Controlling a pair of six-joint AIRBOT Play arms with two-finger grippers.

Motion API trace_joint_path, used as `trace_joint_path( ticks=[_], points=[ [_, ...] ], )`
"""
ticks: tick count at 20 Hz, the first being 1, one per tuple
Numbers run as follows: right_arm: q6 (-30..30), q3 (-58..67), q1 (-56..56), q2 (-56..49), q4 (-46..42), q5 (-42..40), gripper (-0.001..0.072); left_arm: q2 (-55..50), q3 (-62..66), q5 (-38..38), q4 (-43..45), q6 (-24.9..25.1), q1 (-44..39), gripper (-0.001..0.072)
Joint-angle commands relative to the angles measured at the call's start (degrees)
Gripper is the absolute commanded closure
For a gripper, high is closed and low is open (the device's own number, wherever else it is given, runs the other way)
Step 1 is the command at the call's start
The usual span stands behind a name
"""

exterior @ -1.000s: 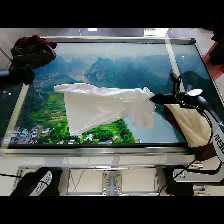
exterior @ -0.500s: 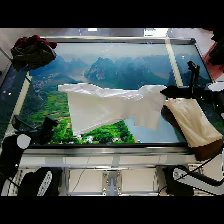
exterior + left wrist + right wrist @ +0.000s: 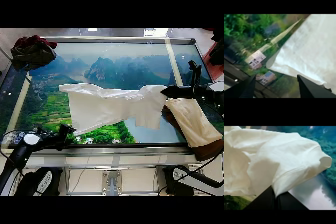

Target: Fold the shirts.

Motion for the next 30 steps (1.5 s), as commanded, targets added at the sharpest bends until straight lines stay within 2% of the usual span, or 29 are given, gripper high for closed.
trace_joint_path(
  ticks=[1,4,6,8,10,11,12,14,15,17,20,21,22,23,24,27,30],
  points=[
    [0.11,0.07,-0.04,0.04,0.00,0.22,0.0686,-3.85,-0.26,2.21,-4.13,4.20,-0.02,0.0153],
    [0.09,0.07,-0.04,0.04,0.00,0.02,0.0686,-5.53,-0.28,5.22,-4.15,4.33,-0.04,0.0210],
    [0.11,0.07,-0.04,0.04,0.00,0.00,0.0686,-7.39,-0.28,7.72,-5.51,4.81,-0.07,0.0223],
    [0.11,0.07,-0.04,0.04,0.00,0.00,0.0686,-10.19,-0.28,8.02,-8.83,8.37,-0.11,0.0241],
    [0.13,0.07,-0.04,0.04,0.24,0.04,0.0686,-13.68,-0.28,9.07,-12.90,11.52,-0.11,0.0368],
    [0.11,0.07,-0.04,0.04,0.52,0.04,0.0687,-15.08,-0.24,9.64,-15.93,13.99,-0.11,0.0463],
    [0.13,0.07,-0.04,0.04,0.81,0.15,0.0687,-15.89,-0.07,10.49,-18.93,18.03,-0.11,0.0676],
    [0.17,0.09,-0.07,0.24,2.21,1.22,0.0687,-15.82,1.09,12.13,-26.84,24.35,0.00,0.0697],
    [0.20,0.09,-0.09,0.90,3.04,1.99,0.0687,-15.63,2.89,11.85,-33.11,29.66,0.00,0.0696],
    [2.54,0.09,-0.13,4.17,2.54,3.37,0.0688,-13.25,9.05,9.18,-49.88,47.12,0.02,0.0697],
    [9.86,1.05,-2.14,14.12,1.25,8.94,0.0688,-5.14,21.09,7.19,-75.58,73.11,0.31,0.0698],
    [12.11,2.01,-3.56,18.05,1.22,10.67,0.0688,-1.92,25.42,7.19,-77.85,78.31,0.92,0.0698],
    [14.08,3.63,-5.49,22.43,1.18,12.31,0.0688,1.25,29.94,8.15,-74.97,81.26,1.84,0.0699],
    [16.04,5.70,-7.61,26.43,1.20,13.53,0.0688,3.93,34.05,9.55,-69.22,79.38,2.58,0.0699],
    [17.33,8.35,-9.99,30.38,1.14,14.73,0.0689,6.51,38.32,11.21,-60.92,75.32,3.15,0.0699],
    [19.21,19.10,-16.06,38.62,-2.05,17.38,0.0689,11.58,50.88,13.90,-32.98,61.66,4.28,0.0699],
    [21.40,29.40,-16.94,40.39,-3.43,16.68,0.0690,12.07,64.85,13.51,-6.64,47.95,4.33,0.0699]
  ],
)
